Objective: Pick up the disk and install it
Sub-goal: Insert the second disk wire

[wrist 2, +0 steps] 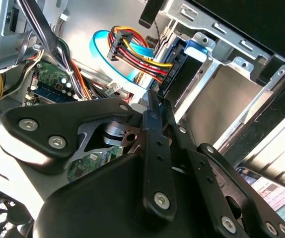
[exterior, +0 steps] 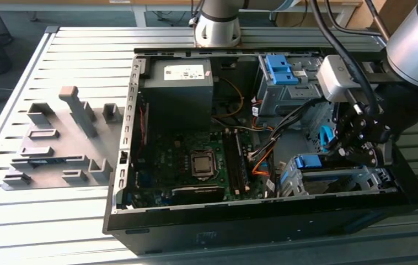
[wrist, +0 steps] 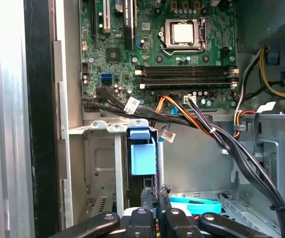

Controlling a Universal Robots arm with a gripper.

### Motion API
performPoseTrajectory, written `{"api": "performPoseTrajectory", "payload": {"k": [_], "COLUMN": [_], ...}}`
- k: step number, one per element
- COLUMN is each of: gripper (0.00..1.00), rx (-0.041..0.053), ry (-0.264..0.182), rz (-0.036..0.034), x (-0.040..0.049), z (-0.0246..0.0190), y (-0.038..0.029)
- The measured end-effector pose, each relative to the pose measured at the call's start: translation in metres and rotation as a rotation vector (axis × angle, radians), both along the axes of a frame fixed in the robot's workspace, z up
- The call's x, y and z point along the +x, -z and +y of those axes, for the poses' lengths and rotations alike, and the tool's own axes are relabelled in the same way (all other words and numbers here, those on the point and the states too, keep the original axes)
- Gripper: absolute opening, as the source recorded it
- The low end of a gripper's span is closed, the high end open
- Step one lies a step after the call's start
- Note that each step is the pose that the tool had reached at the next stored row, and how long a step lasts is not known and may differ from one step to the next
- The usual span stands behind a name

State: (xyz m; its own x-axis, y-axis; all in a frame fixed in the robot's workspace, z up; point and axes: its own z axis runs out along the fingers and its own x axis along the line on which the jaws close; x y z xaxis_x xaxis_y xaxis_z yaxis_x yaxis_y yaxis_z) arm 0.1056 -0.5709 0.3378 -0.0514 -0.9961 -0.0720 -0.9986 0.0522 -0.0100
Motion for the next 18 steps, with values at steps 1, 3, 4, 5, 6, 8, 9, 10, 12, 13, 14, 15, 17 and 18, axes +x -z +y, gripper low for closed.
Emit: {"api": "performPoseTrajectory", "payload": {"k": [1,3,4,5,6,8,9,10,12,13,14,15,17,18], "gripper": [0.16,0.16,0.16,0.16,0.16,0.16,0.16,0.16,0.16,0.16,0.16,0.16,0.16,0.16], "rx": [-0.0001,0.0000,0.0002,0.0003,0.0004,0.0002,0.0002,0.0001,0.0003,0.0002,0.0003,0.0002,0.0002,0.0003], "ry": [0.000,0.000,0.000,0.000,0.000,0.000,0.000,0.000,0.000,0.000,0.000,0.000,0.000,0.000], "rz": [0.0000,0.0000,0.0000,-0.0001,-0.0001,0.0000,0.0000,0.0000,0.0000,0.0000,0.0000,0.0000,0.0000,-0.0001], "x": [0.0004,0.0008,0.0008,0.0009,0.0009,0.0009,0.0009,0.0009,0.0009,0.0009,0.0009,0.0009,0.0009,0.0009], "z": [0.0000,0.0000,0.0000,0.0000,0.0000,0.0000,0.0000,0.0000,-0.0001,-0.0002,-0.0001,-0.0001,-0.0002,-0.0002], "y": [0.0002,0.0006,0.0009,0.0012,0.0016,0.0021,0.0023,0.0025,0.0031,0.0031,0.0031,0.0031,0.0032,0.0031]}}
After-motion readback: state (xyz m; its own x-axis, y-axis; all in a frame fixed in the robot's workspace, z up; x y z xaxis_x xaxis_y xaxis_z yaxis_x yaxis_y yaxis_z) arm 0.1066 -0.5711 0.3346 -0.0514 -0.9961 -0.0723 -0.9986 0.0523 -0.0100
